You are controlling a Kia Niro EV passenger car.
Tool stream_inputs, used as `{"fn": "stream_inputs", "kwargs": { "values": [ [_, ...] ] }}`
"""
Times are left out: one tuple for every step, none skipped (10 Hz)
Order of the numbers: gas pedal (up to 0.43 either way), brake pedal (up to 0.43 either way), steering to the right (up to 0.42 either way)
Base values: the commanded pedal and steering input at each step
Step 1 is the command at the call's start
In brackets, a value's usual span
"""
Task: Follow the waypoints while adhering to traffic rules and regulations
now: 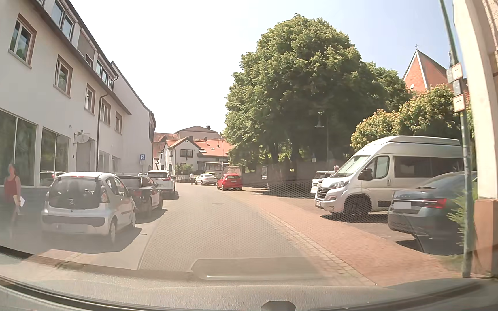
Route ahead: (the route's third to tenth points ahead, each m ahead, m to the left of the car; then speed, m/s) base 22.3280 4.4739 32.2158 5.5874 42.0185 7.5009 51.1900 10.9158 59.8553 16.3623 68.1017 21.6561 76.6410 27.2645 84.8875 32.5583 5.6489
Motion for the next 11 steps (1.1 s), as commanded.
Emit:
{"fn": "stream_inputs", "kwargs": {
  "values": [
    [0.24,0.0,-0.027],
    [0.24,0.0,-0.028],
    [0.24,0.0,-0.027],
    [0.197,0.0,-0.028],
    [0.059,0.0,-0.027],
    [0.0,0.0,-0.028],
    [0.0,0.0,-0.031],
    [0.0,0.0,-0.035],
    [0.0,0.0,-0.037],
    [0.0,0.0,-0.037],
    [0.0,0.0,-0.038]
  ]
}}
